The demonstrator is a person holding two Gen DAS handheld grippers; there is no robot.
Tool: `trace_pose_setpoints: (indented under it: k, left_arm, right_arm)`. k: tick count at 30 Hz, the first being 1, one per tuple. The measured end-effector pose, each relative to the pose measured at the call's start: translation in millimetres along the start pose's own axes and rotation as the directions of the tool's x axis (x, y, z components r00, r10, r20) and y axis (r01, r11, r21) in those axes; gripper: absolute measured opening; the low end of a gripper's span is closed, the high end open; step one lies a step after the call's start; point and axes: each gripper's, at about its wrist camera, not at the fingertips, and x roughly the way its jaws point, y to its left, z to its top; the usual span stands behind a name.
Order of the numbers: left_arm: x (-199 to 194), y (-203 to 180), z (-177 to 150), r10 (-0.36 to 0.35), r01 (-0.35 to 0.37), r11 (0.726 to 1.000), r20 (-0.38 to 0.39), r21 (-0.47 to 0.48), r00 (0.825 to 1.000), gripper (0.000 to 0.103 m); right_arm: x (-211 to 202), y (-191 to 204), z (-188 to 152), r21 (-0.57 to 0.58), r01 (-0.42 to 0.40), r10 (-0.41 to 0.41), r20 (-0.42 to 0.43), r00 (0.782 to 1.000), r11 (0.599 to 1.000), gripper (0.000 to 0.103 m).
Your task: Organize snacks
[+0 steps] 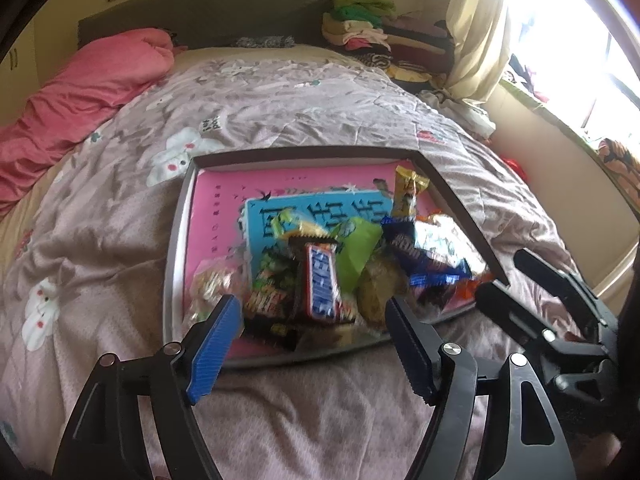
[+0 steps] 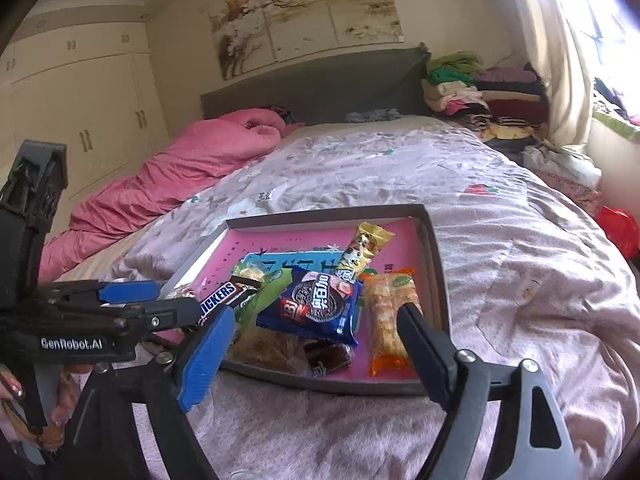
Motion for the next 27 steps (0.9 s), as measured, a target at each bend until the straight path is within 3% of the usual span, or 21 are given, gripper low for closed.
trace_pose_setpoints:
  k: [7,15,21,27]
  left_arm:
    - [-12.9,7.2,-26.6,0.019,-0.020,0.999,-0.019,-0.043,1.000,0.077]
    - [-28.9,11.4,-47.4,0.039,-0.040,0.997,-0.019,-0.064,0.999,0.077]
    - [-33.1,7.5,-59.3,0.023,-0.025,0.999,-0.041,-0.047,0.999,0.077]
    - [-39.5,11.3,-62.7,0.025,-0.027,0.998,-0.031,-0.059,0.999,0.077]
  right_arm:
    - [-14.5,12.8,-12.4,0.029,0.036,-0.034,-0.062,0.997,0.999,0.091]
    - [-31.1,24.5,-22.3,0.028,0.053,-0.051,-0.066,0.997,0.998,0.100]
    - [-33.3,34.9,-36.1,-0.003,0.087,-0.086,-0.117,0.989,0.996,0.101]
    - [-39.4,36.8,-40.0,-0.020,0.109,-0.110,-0.105,0.988,0.994,0.101]
